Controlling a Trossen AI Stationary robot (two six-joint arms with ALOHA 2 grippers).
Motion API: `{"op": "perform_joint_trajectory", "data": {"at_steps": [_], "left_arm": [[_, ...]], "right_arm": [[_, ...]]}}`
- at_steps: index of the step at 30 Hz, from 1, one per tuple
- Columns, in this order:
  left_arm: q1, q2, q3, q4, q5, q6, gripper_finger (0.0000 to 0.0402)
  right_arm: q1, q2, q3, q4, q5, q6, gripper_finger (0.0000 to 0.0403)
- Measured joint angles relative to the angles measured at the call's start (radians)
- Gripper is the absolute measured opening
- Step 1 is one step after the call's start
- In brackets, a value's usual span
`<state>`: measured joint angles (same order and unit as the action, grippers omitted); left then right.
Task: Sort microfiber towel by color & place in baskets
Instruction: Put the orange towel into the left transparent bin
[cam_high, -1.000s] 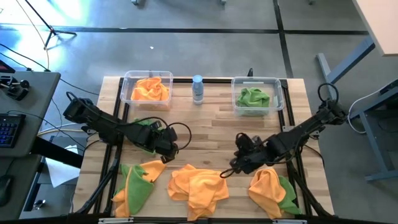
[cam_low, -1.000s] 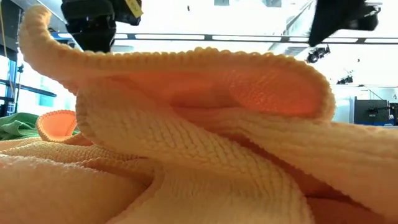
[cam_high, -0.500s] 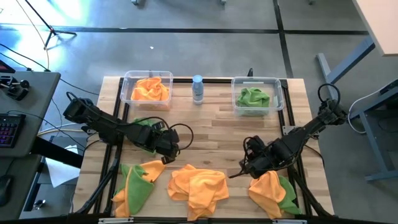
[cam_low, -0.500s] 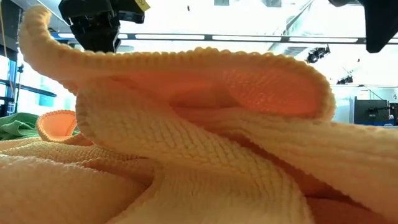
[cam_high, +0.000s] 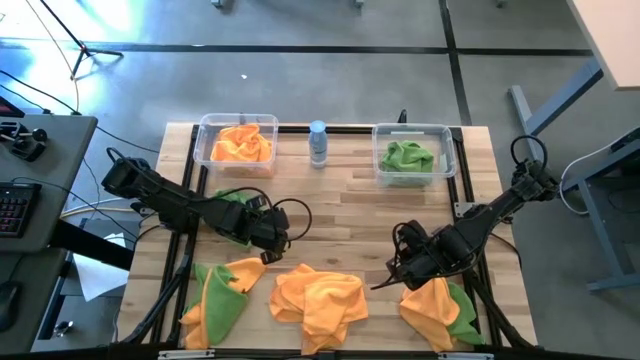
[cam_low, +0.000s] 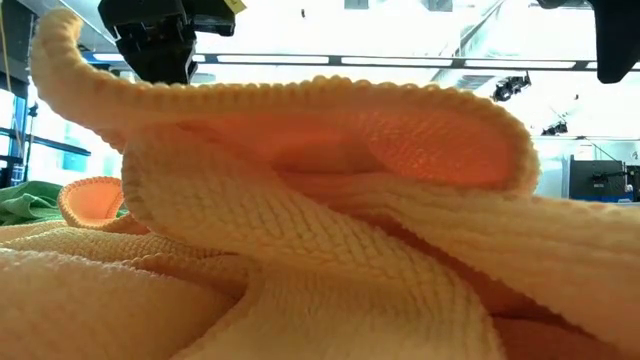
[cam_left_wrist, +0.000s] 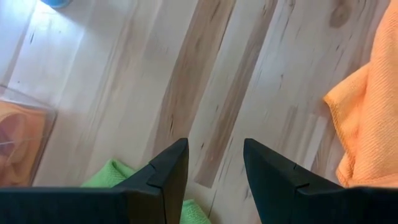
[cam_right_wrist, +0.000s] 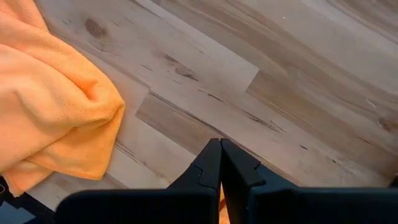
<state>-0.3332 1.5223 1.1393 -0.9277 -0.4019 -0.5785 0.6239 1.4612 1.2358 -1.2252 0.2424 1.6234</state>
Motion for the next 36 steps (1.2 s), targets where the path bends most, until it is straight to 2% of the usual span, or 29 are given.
{"op": "perform_joint_trajectory", "data": {"at_steps": [12,18,21,25,30,36], "left_arm": [[0.000,0.000,0.000,0.030,0.045,0.015,0.0144],[-0.010,0.004,0.000,0.213,0.170,0.207,0.0144],[-0.025,0.024,0.001,0.284,0.183,0.321,0.0144],[-0.052,0.084,0.000,0.356,0.193,0.458,0.0144],[-0.088,0.203,0.001,0.481,0.271,0.619,0.0144],[-0.095,0.304,0.001,0.576,0.338,0.661,0.0144]], "right_arm": [[0.000,0.000,0.000,-0.006,0.012,0.000,0.0000],[0.000,0.000,0.000,-0.006,0.043,0.001,0.0000],[0.000,0.000,0.000,-0.006,0.044,0.019,0.0000],[0.000,0.000,0.000,-0.005,0.044,0.029,0.0000],[0.000,0.000,0.000,-0.005,0.044,0.030,0.0000],[0.000,0.000,0.000,0.000,0.045,0.038,0.0000]]}}
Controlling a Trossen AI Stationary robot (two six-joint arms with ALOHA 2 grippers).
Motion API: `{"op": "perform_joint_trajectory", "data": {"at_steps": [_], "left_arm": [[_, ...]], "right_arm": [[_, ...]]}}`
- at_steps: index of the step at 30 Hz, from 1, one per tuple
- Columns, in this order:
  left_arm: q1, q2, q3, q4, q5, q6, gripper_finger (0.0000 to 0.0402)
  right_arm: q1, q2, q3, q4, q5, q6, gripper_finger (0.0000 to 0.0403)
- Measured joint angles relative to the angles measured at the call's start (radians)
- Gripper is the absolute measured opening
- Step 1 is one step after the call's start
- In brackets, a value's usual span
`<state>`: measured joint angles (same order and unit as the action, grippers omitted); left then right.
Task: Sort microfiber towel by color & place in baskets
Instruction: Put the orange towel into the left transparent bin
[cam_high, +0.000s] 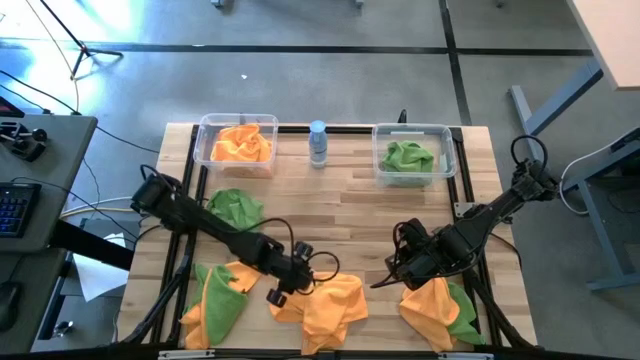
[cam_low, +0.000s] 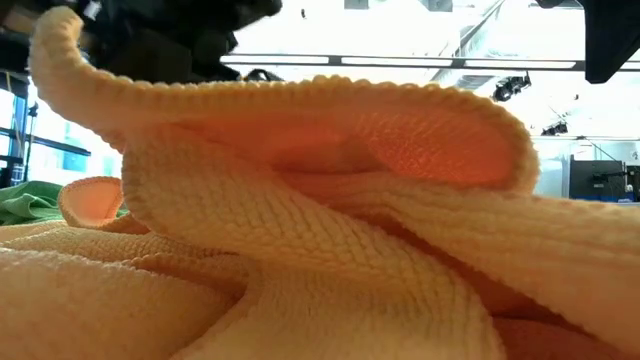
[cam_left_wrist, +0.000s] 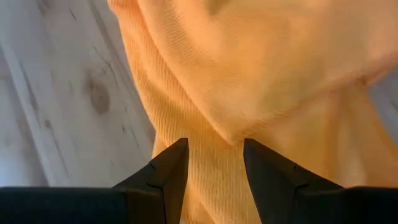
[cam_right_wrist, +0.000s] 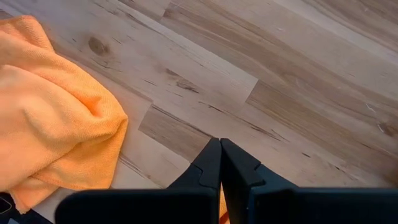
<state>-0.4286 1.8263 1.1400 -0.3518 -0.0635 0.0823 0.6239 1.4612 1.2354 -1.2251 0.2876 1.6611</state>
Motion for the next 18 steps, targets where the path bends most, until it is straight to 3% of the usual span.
{"op": "perform_joint_trajectory", "data": {"at_steps": [6,14,18], "left_arm": [[0.017,0.044,0.000,-0.002,0.033,-0.036,0.0132],[0.017,0.058,0.000,-0.015,0.033,-0.047,0.0015],[0.018,0.002,0.000,-0.029,-0.003,-0.078,0.0007]], "right_arm": [[0.000,0.000,0.000,0.003,0.035,0.000,0.0000],[0.000,0.000,0.000,0.002,0.083,-0.021,0.0000],[0.000,0.000,0.000,0.002,0.088,-0.061,0.0000]]}}
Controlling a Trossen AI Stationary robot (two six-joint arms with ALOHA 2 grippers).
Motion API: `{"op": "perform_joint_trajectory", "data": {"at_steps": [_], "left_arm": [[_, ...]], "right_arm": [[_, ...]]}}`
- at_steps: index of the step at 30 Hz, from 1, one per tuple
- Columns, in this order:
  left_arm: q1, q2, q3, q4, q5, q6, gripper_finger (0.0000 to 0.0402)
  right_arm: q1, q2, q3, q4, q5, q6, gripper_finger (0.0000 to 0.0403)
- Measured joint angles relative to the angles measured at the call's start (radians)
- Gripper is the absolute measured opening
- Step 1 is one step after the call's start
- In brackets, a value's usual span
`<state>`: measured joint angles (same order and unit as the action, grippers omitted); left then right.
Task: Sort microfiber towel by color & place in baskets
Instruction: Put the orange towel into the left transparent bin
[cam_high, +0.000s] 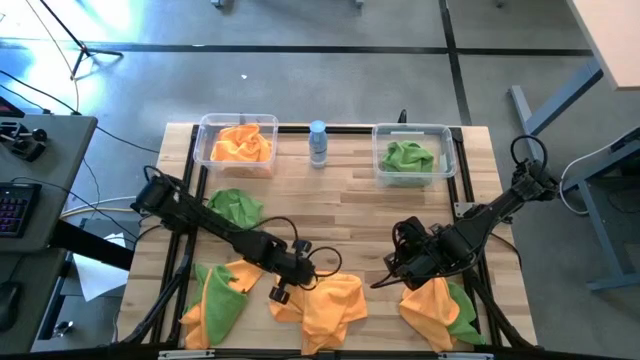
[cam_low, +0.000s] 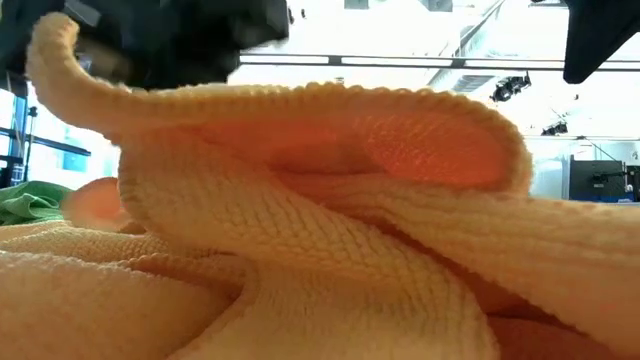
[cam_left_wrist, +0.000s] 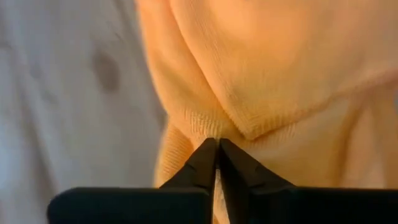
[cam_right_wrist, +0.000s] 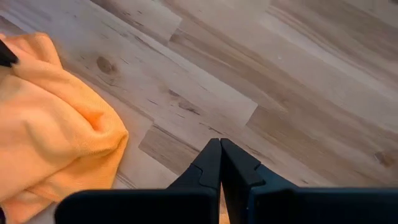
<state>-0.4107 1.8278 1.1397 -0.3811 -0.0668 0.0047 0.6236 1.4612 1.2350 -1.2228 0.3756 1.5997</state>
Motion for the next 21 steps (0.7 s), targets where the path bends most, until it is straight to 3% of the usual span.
{"op": "perform_joint_trajectory", "data": {"at_steps": [11,21], "left_arm": [[0.047,-0.340,0.000,-0.002,-0.176,-0.125,0.0000],[0.045,-0.600,0.000,0.126,-0.505,-0.132,0.0000]], "right_arm": [[0.000,0.000,0.000,0.000,0.103,-0.184,0.0000],[-0.015,0.000,-0.005,0.007,0.275,-0.359,0.0000]]}}
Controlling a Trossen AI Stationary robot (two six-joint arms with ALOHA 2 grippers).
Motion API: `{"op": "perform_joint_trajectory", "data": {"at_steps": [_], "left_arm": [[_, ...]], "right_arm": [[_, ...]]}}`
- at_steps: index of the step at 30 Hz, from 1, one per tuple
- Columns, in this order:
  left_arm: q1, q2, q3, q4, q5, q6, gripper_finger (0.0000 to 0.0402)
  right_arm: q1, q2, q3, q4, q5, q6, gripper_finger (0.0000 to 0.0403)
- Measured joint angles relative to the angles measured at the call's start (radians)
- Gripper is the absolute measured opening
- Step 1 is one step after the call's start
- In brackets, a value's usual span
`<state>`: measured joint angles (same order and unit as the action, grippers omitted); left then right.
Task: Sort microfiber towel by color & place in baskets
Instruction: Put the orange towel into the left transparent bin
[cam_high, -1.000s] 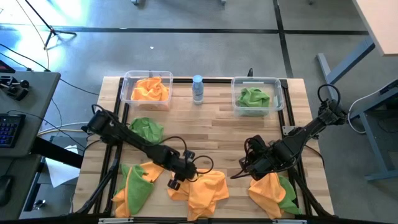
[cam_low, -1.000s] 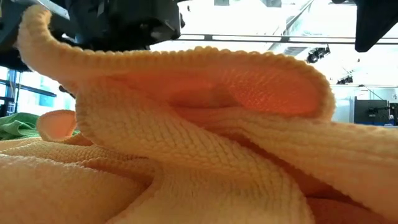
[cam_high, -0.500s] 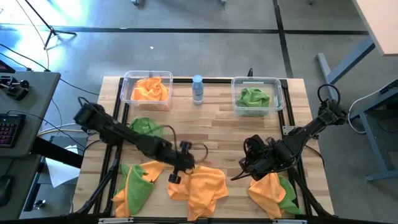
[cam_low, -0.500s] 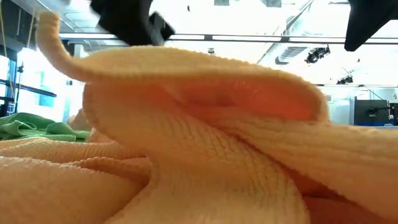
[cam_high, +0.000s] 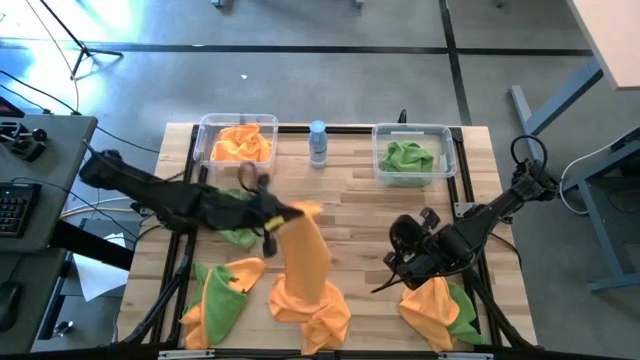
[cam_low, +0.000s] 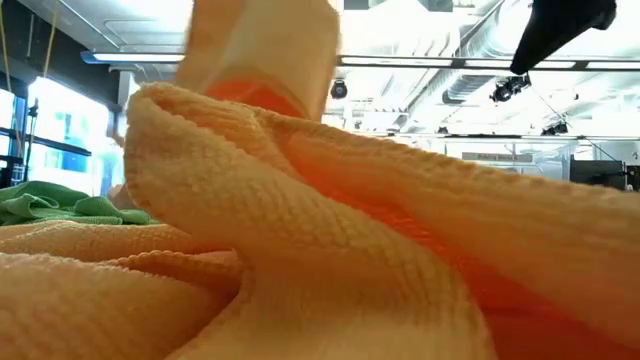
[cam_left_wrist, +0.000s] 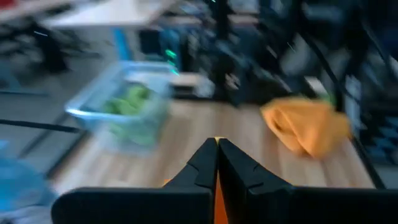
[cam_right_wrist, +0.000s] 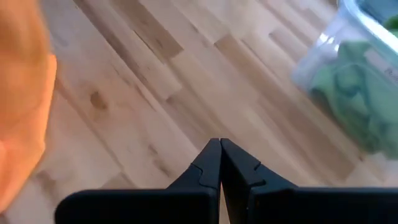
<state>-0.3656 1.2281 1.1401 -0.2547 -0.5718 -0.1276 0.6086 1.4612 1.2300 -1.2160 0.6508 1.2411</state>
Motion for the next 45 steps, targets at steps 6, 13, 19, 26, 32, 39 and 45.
{"op": "perform_joint_trajectory", "data": {"at_steps": [6,13,19,26,32,39,45], "left_arm": [[0.015,-0.091,0.000,0.031,-0.228,0.000,0.0000],[0.082,-0.199,0.000,0.050,-0.408,0.031,0.0000],[0.197,-0.303,0.000,0.147,-0.478,0.198,0.0000],[0.380,-0.379,0.001,0.258,-0.478,0.390,0.0000],[0.512,-0.397,0.001,0.245,-0.473,0.477,0.0000],[0.658,-0.366,0.001,-0.019,-0.359,0.327,0.0000],[0.811,-0.260,0.000,-0.332,-0.225,0.096,0.0000]], "right_arm": [[-0.043,-0.002,-0.134,0.159,-0.101,-0.116,0.0000],[-0.076,-0.044,-0.419,0.662,-0.305,-0.256,0.0000],[-0.103,-0.082,-0.562,0.892,-0.334,-0.219,0.0000],[-0.153,-0.084,-0.565,0.908,-0.330,-0.203,0.0000],[-0.230,-0.084,-0.565,0.908,-0.326,-0.214,0.0000],[-0.316,-0.084,-0.564,0.916,-0.342,-0.260,0.0000],[-0.364,-0.084,-0.564,0.946,-0.372,-0.282,0.0000]]}}
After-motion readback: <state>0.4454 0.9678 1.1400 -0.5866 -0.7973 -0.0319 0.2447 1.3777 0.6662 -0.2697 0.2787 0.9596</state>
